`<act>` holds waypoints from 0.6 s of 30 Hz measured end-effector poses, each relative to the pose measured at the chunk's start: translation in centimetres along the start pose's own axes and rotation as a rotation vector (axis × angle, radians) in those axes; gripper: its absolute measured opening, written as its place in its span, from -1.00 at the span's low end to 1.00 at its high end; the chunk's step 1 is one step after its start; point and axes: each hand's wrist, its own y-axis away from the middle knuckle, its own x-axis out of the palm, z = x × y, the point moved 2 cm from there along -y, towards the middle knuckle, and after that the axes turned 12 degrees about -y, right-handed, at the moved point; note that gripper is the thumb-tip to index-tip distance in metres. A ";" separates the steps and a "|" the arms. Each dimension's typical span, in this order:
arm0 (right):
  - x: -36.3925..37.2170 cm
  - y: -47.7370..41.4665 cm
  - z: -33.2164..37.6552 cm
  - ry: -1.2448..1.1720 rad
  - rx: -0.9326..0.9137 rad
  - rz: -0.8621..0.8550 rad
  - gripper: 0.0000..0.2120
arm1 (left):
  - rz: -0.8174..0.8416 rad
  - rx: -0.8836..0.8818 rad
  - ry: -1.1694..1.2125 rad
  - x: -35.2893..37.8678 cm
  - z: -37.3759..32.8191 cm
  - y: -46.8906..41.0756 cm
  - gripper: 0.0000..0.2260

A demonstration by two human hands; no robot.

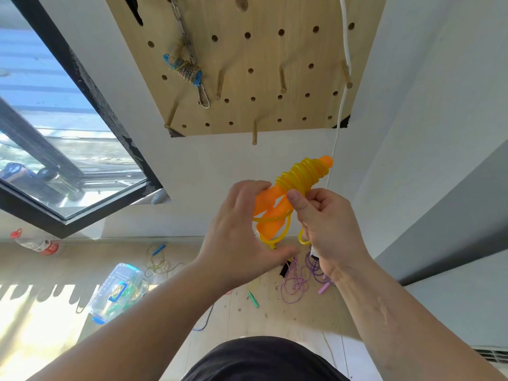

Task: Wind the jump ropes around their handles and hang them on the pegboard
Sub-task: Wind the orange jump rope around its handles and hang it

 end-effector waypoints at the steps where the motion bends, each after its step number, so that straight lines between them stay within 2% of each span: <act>1: 0.2 0.1 0.2 -0.001 0.012 -0.010 -0.53 | -0.026 0.072 -0.102 0.3 0.0 -0.1 -0.17; 4: 0.7 0.3 0.6 -0.018 0.048 -0.002 -0.58 | -0.136 0.122 -0.232 0.4 0.0 -0.8 -0.20; 8: 0.8 0.4 0.9 0.013 0.044 0.067 -0.60 | -0.209 0.104 -0.214 -0.2 0.2 -1.4 -0.34; 12: 0.9 0.4 1.3 0.011 0.021 0.145 -0.88 | -0.139 -0.058 -0.082 -0.6 -0.3 -1.7 -0.42; 18: 0.3 -0.2 1.8 0.066 0.028 0.198 -0.92 | -0.020 -0.277 0.217 -0.6 -0.2 -2.2 -0.56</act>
